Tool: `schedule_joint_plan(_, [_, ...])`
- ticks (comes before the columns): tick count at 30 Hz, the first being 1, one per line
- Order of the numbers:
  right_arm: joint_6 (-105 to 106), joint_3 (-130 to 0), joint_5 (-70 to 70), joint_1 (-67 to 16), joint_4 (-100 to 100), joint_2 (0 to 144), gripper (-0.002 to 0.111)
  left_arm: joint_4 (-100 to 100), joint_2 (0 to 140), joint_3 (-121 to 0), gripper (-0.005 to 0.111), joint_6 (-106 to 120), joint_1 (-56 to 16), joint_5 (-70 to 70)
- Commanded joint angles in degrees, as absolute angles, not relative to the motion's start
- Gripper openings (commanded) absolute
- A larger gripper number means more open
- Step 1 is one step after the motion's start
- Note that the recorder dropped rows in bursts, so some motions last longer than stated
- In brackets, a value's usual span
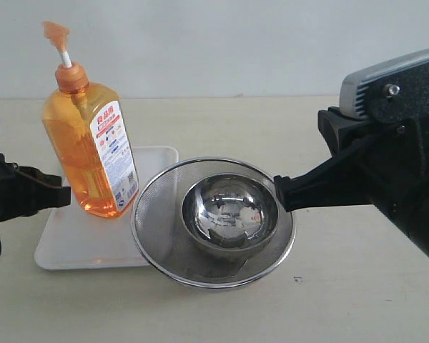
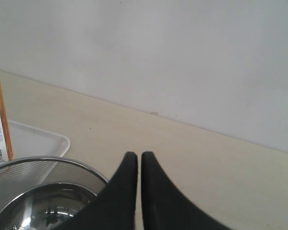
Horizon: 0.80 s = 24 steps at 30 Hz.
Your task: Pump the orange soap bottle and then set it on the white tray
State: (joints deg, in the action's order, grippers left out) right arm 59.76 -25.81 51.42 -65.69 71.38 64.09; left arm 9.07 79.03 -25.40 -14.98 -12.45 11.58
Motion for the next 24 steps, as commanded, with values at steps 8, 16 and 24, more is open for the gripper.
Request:
schedule_joint_plan(8, [59.95, -25.62, 49.89, -65.62, 70.63, 63.58, 0.000, 8.36, 79.33, -25.33, 0.005, -8.03, -3.42, 25.04])
schedule_joint_plan(16, [59.83, -25.62, 49.55, -65.62, 70.13, 63.58, 0.000, 10.91, 88.01, -25.33, 0.005, -11.61, -3.20, 36.66])
schedule_joint_plan(24, [59.83, -25.62, 49.70, -65.62, 69.89, 63.58, 0.000, 15.90, 92.95, -25.33, 0.005, -18.29, -3.20, 44.26])
